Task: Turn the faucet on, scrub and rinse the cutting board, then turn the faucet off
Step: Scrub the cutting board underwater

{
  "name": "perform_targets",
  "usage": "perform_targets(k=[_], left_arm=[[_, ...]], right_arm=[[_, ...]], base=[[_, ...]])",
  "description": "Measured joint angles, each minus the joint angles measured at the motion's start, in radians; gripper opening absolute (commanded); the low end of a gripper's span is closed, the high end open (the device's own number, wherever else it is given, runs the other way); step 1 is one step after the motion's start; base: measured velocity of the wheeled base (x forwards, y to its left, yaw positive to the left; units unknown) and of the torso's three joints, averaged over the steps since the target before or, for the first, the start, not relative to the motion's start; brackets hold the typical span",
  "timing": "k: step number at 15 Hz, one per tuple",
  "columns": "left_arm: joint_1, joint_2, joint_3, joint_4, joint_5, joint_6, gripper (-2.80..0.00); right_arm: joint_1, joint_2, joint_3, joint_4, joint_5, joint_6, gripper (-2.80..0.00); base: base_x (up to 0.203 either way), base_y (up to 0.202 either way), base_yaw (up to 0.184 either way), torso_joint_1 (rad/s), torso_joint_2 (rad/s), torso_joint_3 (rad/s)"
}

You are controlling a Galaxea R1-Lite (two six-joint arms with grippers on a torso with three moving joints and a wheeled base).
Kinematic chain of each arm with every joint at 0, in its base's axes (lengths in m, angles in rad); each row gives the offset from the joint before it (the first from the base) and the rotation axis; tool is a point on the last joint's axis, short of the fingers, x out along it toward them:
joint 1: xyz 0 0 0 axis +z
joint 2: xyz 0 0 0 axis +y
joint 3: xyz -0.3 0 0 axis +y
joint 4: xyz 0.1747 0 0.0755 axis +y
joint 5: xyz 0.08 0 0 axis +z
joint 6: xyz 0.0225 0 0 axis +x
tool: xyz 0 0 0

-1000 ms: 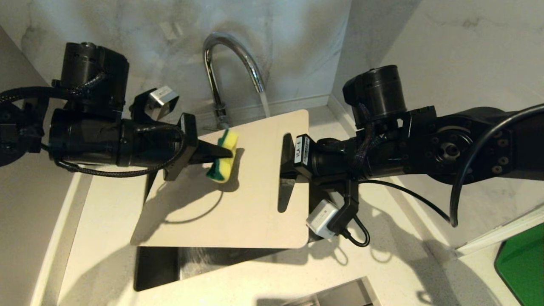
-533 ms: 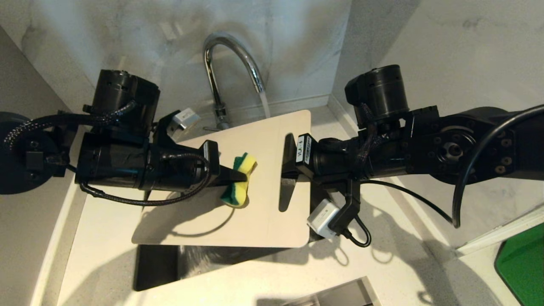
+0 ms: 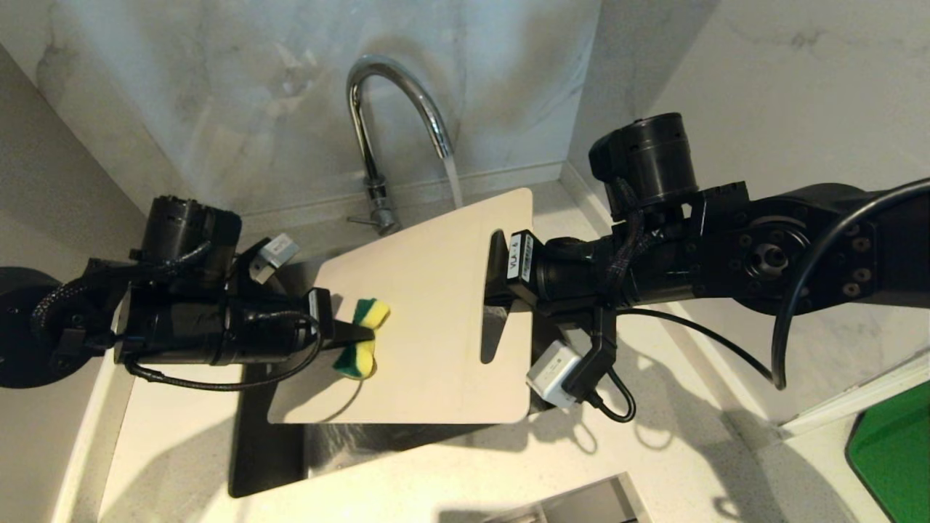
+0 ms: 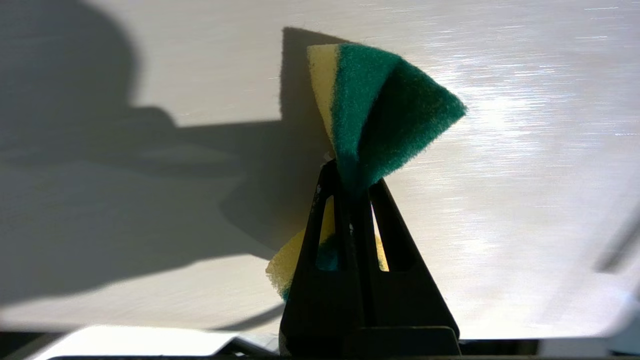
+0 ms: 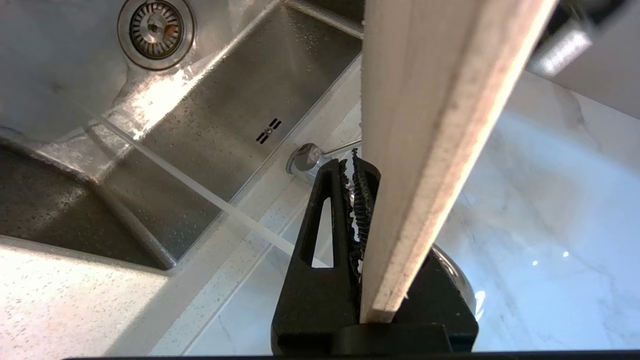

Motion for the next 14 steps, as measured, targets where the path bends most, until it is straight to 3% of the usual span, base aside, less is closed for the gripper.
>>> perform_targets(k=[5,14], left_arm=[[0.155,0.003,0.171,-0.119,-0.070,0.047,-2.80],[0.427,0.036,0.273,-0.126,-0.200,0.154,-2.80]], right_arm=[[0.000,-0.001,0.000,-0.003,0.002,0.000,-2.80],[0.000,-0.021,0.013,-0.003,0.005,0.001,-2.80]], base=[[0.000,0.000,0.000,0.000,0.00,0.000],[0.000,0.000,0.000,0.000,0.00,0.000]])
